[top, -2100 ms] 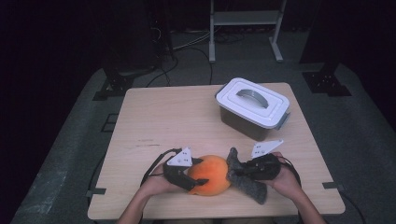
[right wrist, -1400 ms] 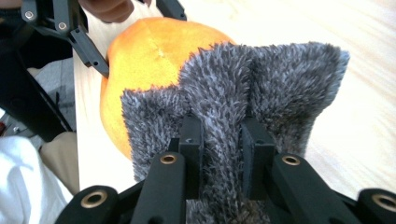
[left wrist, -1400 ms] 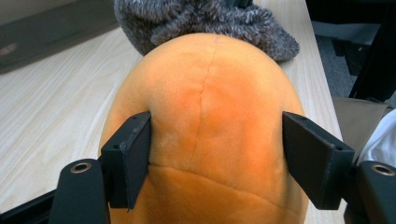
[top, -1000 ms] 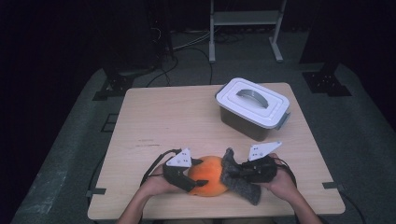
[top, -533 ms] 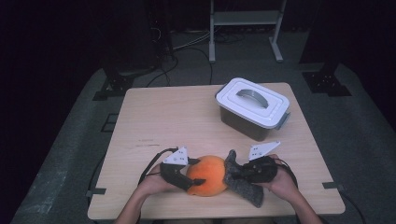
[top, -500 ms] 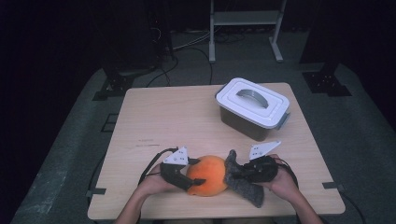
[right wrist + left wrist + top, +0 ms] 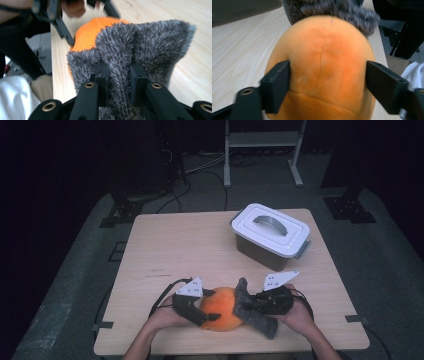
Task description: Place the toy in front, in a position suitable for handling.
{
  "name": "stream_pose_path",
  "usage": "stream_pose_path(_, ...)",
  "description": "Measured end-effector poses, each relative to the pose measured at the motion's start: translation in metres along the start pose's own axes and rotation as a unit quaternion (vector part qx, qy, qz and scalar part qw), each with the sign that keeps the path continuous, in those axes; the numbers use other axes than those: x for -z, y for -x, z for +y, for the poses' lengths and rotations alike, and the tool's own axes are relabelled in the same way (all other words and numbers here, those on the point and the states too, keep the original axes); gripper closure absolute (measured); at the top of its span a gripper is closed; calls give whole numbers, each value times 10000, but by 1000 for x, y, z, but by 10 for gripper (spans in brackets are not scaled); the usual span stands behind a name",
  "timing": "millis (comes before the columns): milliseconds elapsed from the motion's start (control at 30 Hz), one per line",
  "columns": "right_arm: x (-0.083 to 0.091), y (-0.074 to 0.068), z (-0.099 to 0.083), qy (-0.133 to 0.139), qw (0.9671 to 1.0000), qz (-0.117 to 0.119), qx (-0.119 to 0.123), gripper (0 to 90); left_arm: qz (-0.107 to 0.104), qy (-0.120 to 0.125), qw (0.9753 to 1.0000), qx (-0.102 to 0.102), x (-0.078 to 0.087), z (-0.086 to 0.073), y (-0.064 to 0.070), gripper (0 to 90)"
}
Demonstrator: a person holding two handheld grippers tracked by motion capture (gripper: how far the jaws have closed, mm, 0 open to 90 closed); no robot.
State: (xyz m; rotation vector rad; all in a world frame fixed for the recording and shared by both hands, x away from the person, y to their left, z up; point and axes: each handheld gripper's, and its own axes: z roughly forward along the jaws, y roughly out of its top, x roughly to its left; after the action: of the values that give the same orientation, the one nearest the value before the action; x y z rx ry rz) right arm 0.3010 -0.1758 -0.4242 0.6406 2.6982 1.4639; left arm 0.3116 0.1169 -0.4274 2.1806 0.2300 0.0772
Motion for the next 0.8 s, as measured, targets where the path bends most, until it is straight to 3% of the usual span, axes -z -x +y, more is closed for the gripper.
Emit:
stream_pose_path(167,-1,-1,-3,-122,9998,128,60,717,37,46,9997,248,-3,4,-4,124)
stream_pose_path(233,-1,0,-4,-121,9998,139,38,717,4,85,9994,322,-5,1,-4,142)
stream_pose_path(367,4,2,0,-9,10000,-89,35,730,274,68,9996,54,-5,1,1,348)
stream_pose_path(467,9,2,6,286,9993,-257,37,736,462,171,9988,-38,-7,4,5,413)
stream_pose_path(533,10,1,10,459,9982,-372,38,735,581,259,9979,-111,-8,8,7,429)
stream_pose_path(633,9,0,10,506,9975,-500,33,730,787,314,9961,-226,-12,10,11,435)
stream_pose_path(733,9,3,8,500,9976,-471,-29,728,699,338,9968,-184,-12,9,10,418)
stream_pose_path(800,7,4,6,431,9984,-370,-11,728,551,315,9979,-105,-11,9,9,361)
